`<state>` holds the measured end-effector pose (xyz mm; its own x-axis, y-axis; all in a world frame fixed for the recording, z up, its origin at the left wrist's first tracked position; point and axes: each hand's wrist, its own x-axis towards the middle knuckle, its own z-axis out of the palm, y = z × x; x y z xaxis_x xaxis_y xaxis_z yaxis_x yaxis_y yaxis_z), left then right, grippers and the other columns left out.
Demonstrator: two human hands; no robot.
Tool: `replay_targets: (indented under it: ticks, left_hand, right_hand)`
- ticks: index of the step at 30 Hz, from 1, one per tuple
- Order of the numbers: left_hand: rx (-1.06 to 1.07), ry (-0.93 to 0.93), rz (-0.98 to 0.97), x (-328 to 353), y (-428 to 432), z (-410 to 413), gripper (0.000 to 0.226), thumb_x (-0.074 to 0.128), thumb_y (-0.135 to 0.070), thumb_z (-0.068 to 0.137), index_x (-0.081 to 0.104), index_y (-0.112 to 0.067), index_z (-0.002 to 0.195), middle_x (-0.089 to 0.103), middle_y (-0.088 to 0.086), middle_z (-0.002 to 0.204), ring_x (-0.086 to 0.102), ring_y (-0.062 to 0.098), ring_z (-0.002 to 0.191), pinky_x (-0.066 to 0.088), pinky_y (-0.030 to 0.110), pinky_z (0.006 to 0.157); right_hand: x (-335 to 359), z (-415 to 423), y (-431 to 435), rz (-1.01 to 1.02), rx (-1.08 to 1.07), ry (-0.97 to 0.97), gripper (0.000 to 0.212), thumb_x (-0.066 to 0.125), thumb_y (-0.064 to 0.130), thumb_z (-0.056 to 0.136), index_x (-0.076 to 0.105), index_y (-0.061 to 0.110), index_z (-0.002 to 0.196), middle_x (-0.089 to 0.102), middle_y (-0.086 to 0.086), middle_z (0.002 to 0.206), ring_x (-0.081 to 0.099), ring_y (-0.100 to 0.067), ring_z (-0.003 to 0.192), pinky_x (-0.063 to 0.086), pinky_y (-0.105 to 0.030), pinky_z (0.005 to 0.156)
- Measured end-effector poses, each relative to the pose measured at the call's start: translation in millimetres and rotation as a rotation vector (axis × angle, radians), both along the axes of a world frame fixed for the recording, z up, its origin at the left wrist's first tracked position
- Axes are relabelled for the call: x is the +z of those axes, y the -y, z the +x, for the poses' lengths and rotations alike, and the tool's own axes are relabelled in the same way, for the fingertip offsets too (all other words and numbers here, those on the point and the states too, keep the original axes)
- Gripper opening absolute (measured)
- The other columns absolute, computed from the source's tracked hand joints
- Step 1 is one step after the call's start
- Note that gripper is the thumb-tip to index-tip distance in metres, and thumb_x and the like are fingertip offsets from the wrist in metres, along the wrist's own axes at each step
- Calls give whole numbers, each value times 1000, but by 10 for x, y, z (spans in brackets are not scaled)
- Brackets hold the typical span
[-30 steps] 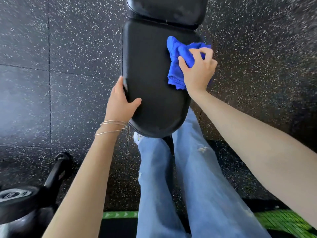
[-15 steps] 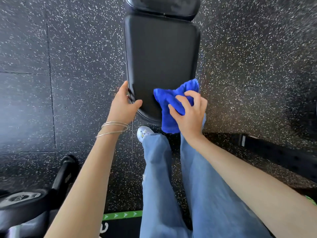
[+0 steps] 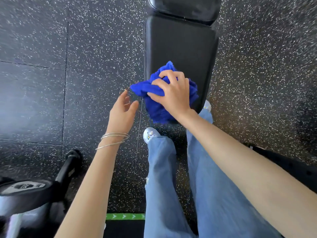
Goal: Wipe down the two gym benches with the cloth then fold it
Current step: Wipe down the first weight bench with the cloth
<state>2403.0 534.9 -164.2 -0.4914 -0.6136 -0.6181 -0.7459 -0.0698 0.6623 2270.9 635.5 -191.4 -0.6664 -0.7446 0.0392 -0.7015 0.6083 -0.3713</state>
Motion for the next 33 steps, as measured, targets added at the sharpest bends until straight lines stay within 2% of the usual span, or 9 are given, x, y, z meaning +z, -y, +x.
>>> replay_targets:
  ticks: [2, 5, 8, 10, 16, 22, 26, 30, 33]
  left_hand:
    - [14, 8, 25, 7, -55, -3, 56, 55, -20, 92, 34, -14, 143, 50, 9, 139, 53, 22, 121, 40, 37, 106]
    - [-63, 1, 5, 5, -144, -37, 63, 60, -20, 88, 31, -14, 144, 45, 9, 143, 47, 21, 128, 38, 41, 108]
    - [-95, -26, -25, -33, -194, -99, 67, 62, -18, 86, 29, -11, 145, 40, 9, 146, 41, 22, 133, 35, 43, 110]
    - [-115, -24, -45, -68, -225, -158, 69, 62, -18, 85, 28, -9, 145, 37, 9, 148, 37, 21, 135, 33, 41, 112]
    - [-106, -5, 15, -115, -313, -353, 77, 64, -19, 85, 20, -5, 147, 32, 11, 150, 32, 21, 138, 27, 34, 114]
    - [-129, 54, -33, -178, -240, -577, 82, 62, -26, 86, 13, -4, 148, 27, 11, 153, 27, 22, 140, 22, 26, 109]
    - [-117, 113, -62, -235, -200, -791, 83, 62, -30, 86, 13, -4, 148, 26, 12, 152, 25, 22, 140, 19, 26, 109]
    - [-61, 158, -56, -251, -192, -972, 79, 63, -31, 85, 22, -1, 145, 33, 15, 146, 31, 29, 135, 27, 37, 112]
    - [-15, 180, -43, -265, -159, -1072, 80, 64, -30, 84, 21, -4, 145, 35, 15, 145, 34, 29, 133, 29, 38, 111]
  right_hand:
    - [-15, -248, 159, 91, 19, 64, 28, 67, 46, 75, 70, 25, 93, 62, 4, 110, 52, -30, 102, 37, -38, 74]
    - [-66, -508, 53, 174, -62, 71, 34, 59, 49, 83, 67, 25, 106, 57, 4, 119, 47, -28, 107, 35, -38, 79]
    - [-47, -431, -334, 138, -278, 37, 32, 59, 44, 84, 69, 21, 105, 58, -2, 119, 49, -32, 106, 39, -42, 85]
    - [-29, -248, -508, 103, -332, 12, 29, 62, 40, 83, 70, 19, 101, 60, -6, 116, 51, -35, 104, 41, -45, 85]
    - [-55, -290, -313, 206, -169, 18, 33, 56, 50, 84, 66, 29, 108, 54, -4, 123, 44, -34, 113, 32, -43, 85]
    - [-289, -922, 582, 239, -16, 1, 36, 47, 55, 86, 60, 35, 114, 47, 4, 128, 39, -26, 116, 31, -38, 87]
    - [-366, -1416, 763, 262, 107, -5, 38, 48, 54, 86, 59, 34, 116, 49, 4, 125, 42, -27, 113, 33, -38, 84]
    - [-338, -1582, 418, 269, -16, 27, 38, 47, 52, 87, 60, 31, 117, 50, 1, 126, 42, -28, 111, 35, -38, 85]
    - [-264, -1418, 35, 225, -69, 36, 35, 52, 47, 87, 64, 25, 112, 54, -5, 120, 45, -33, 106, 36, -42, 81]
